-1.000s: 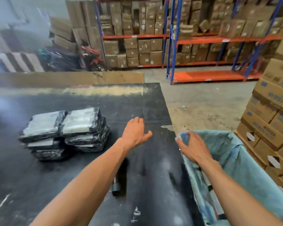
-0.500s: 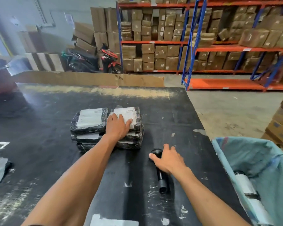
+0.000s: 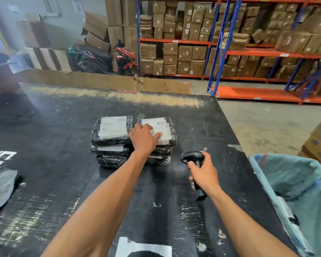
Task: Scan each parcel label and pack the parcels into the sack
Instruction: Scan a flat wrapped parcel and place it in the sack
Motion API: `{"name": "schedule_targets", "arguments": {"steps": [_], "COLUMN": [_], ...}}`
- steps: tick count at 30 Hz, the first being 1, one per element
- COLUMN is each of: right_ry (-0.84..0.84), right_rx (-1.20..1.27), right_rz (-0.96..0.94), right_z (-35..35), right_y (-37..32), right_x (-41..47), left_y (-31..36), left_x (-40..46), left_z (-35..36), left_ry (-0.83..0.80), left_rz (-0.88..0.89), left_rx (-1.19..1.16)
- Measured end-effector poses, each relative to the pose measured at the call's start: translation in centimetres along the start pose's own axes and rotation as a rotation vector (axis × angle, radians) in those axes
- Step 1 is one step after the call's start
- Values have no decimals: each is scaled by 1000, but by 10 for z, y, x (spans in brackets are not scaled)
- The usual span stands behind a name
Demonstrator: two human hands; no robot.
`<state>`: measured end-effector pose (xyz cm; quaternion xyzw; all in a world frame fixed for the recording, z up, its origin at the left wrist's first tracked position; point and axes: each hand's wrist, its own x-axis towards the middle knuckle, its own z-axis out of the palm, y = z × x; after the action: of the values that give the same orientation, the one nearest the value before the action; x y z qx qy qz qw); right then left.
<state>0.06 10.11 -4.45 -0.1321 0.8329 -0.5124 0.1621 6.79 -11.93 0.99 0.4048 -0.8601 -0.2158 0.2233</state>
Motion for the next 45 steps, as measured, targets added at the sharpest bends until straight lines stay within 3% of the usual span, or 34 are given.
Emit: {"name": "schedule_targets", "arguments": {"steps": [4,8,16,31,37,45], "right_ry": [75,60,-74,-30,-16,-46], "right_rx": [199,308,303,79,-33,5], "right_rz": [-66,-90,-200,-335,-419,-379], "right_z": [-10,-14,-16,-32,-29,-22], "right_y": [-30,-50,-66,-95,-102,-108], "right_x": [16,25,24,0,-7,-12], "left_y": [8,15,7,-4,-13,-19], "left_x": [-4,2,15,-26,-35,-35], "left_z": [1,-4,-13,8,8,5], "left_ry": [-82,-314,-443,-144,-76,-58], "left_rz": [-151,-345,-257,174,150,114], "left_rx": [-230,-229,-91,-576,-637,-629]}}
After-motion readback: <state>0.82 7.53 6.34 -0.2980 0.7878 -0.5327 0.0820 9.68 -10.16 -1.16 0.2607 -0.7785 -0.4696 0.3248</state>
